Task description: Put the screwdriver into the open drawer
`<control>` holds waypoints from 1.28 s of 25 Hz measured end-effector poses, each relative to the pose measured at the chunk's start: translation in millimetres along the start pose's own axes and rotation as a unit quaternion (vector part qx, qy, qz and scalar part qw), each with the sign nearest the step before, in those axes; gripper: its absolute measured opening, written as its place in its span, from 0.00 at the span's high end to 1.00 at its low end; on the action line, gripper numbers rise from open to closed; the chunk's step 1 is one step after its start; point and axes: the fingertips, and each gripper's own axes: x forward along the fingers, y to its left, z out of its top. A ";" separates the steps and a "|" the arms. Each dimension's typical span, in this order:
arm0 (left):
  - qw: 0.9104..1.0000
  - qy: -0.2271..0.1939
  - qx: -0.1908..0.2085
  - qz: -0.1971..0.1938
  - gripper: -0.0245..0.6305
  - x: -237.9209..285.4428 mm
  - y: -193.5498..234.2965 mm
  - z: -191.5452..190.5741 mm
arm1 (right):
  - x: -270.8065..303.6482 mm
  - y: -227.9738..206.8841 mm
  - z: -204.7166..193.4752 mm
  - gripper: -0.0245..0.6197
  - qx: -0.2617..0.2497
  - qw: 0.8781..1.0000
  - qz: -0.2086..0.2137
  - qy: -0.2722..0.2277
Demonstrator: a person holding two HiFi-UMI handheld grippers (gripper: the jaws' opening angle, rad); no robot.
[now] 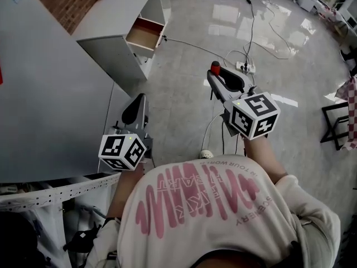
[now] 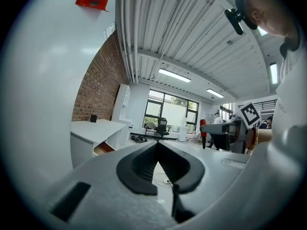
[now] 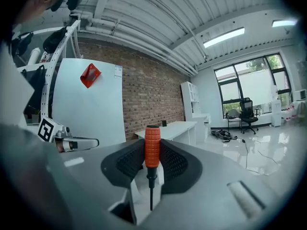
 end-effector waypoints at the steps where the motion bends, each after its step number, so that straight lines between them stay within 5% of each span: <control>1: 1.000 -0.003 -0.002 0.009 0.96 8.1 -1.0 -0.1 | 0.8 -12.0 4.2 0.79 -0.005 1.000 0.005 0.001; 8: 0.998 -0.033 -0.027 0.056 0.96 44.9 -24.4 0.4 | 5.3 -71.9 7.7 0.79 -0.006 0.998 0.051 0.019; 15: 0.998 -0.014 -0.019 0.066 0.96 68.9 -37.1 -11.1 | 22.6 -93.2 -7.2 0.79 0.010 0.997 0.075 0.029; 32: 0.998 -0.009 -0.046 0.049 0.96 179.8 59.6 6.0 | 149.3 -146.3 -5.2 0.79 0.059 0.994 0.066 0.060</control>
